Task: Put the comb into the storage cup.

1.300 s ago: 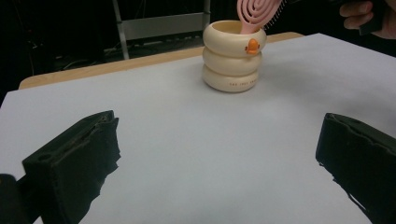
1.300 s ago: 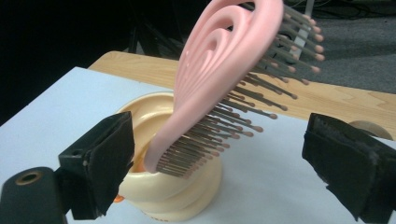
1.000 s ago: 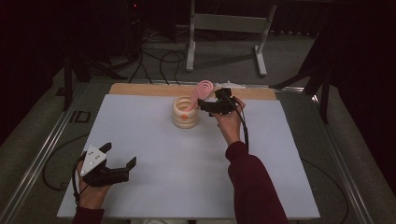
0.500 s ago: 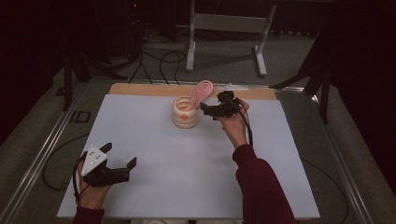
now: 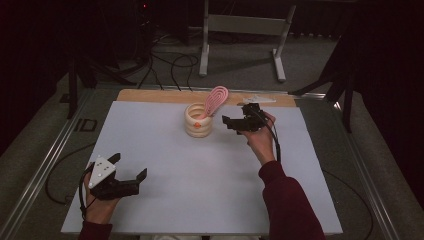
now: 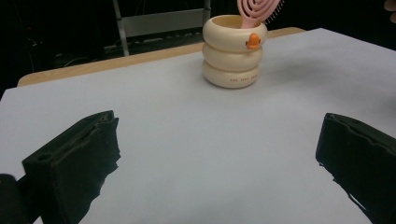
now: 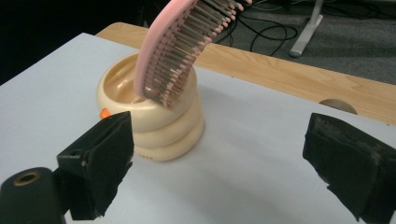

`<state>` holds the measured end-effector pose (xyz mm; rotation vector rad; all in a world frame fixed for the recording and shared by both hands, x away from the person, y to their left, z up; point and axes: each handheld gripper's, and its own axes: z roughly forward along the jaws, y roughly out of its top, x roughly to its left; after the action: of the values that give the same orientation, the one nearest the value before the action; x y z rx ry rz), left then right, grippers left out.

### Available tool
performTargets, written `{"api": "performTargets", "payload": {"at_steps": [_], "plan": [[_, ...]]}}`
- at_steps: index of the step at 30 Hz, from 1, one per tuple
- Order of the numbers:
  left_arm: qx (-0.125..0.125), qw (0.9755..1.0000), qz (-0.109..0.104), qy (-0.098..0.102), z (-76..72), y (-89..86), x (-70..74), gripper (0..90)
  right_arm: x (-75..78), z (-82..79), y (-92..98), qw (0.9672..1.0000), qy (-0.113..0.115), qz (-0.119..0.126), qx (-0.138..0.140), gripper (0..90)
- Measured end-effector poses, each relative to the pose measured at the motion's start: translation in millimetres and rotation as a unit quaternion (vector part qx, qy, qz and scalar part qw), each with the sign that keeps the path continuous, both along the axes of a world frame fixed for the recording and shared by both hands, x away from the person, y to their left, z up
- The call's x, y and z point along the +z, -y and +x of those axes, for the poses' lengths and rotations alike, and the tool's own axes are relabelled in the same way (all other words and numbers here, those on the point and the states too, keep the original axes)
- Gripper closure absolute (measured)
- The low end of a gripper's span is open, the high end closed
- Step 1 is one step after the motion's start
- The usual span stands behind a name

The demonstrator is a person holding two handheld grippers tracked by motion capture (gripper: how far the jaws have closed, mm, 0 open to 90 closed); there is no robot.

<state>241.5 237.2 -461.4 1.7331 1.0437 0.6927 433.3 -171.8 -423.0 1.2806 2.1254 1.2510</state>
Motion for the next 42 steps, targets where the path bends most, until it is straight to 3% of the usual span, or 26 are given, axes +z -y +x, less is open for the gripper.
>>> {"api": "performTargets", "payload": {"at_steps": [25,32,42], "plan": [[0.001,1.0,0.003,-0.002,0.8,-0.6,-1.0,0.0,-9.8,-27.0,29.5,0.9999,0.008,-0.005,0.011,9.1],[0.001,1.0,0.003,-0.002,1.2,-0.6,-1.2,0.0,-13.4,-40.1,39.7,0.9999,0.013,0.008,0.005,9.1],[0.003,1.0,0.002,-0.002,2.0,-1.0,-1.0,0.0,-22.7,-52.2,47.5,0.9997,0.02,-0.01,0.007,9.2]]}}
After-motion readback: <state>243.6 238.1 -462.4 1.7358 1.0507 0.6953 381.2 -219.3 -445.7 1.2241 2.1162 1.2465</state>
